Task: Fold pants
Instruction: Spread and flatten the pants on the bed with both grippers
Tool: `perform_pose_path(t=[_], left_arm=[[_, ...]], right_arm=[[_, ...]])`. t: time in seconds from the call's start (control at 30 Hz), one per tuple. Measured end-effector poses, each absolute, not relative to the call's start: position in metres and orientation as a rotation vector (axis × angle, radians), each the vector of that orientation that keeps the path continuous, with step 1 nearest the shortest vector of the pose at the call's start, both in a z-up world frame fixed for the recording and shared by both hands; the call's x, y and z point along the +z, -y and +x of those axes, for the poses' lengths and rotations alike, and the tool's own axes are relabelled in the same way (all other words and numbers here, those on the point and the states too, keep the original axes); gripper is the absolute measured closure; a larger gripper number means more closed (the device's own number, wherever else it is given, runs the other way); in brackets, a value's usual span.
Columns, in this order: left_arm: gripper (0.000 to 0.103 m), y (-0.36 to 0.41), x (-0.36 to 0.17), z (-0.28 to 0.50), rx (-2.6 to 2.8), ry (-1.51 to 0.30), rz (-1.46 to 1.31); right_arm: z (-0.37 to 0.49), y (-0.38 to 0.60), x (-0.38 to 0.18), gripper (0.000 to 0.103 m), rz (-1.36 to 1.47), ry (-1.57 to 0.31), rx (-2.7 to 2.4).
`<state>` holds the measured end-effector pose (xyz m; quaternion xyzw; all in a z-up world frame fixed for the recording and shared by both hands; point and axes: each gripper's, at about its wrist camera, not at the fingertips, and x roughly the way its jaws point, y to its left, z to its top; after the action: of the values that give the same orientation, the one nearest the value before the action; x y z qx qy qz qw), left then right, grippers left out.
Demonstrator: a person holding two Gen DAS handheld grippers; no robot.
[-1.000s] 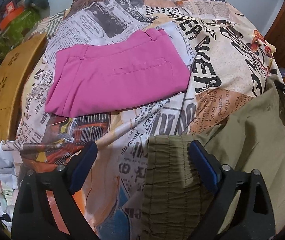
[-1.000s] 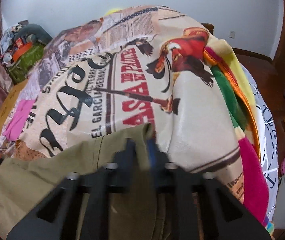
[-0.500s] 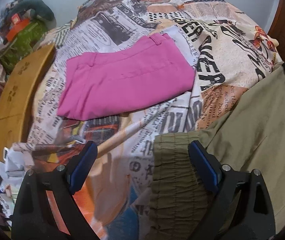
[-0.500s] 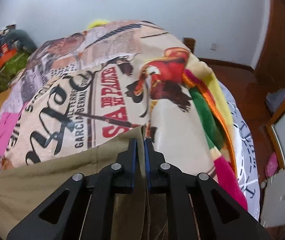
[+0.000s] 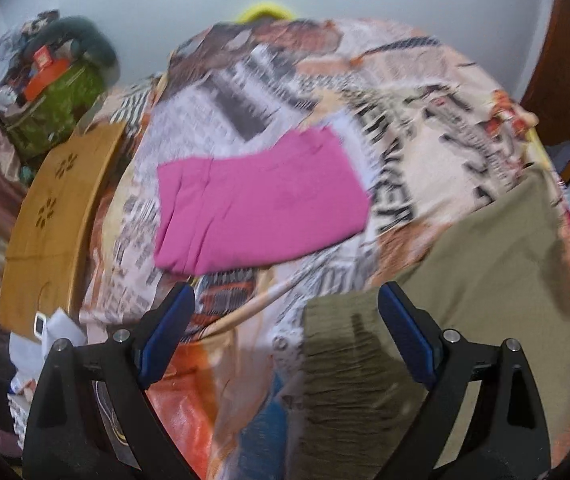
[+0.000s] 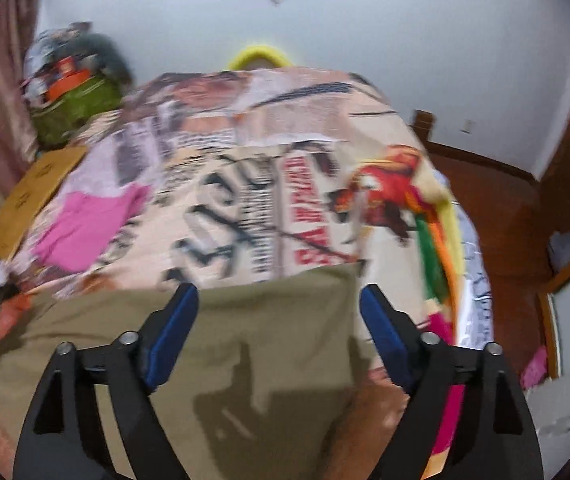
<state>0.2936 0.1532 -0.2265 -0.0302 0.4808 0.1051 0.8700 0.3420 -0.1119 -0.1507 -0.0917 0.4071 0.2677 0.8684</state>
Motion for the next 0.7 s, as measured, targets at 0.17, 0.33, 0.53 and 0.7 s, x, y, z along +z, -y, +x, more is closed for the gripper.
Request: perform_pose_path(t=[0.17,0.33,0.53,0.7], left_arm=[[0.004,-0.132,-0.22,0.304,0.139,-1.011,-0.058],[0.004,-0.112,-0.243,0.318,0.102,-1.081,-0.007],[0.004,-0.107,-0.283,0.329,0.143,-1.144,0.069],[0.004,-0.113,-0.3,0.327,0.114,-1.187,0.019]], right_arm=[[0.318,0.079,-0.159,0.02,-0.184,-0.895,0.67],[0.309,0.055,-0.184,0.02,-0.172,-1.007,0.725],[0.309,0.045,-0.219,0.02,-0.168,-1.101,0.708],[0.31,0.049,-0.244,0.02,-0.161,-1.2,0.708]])
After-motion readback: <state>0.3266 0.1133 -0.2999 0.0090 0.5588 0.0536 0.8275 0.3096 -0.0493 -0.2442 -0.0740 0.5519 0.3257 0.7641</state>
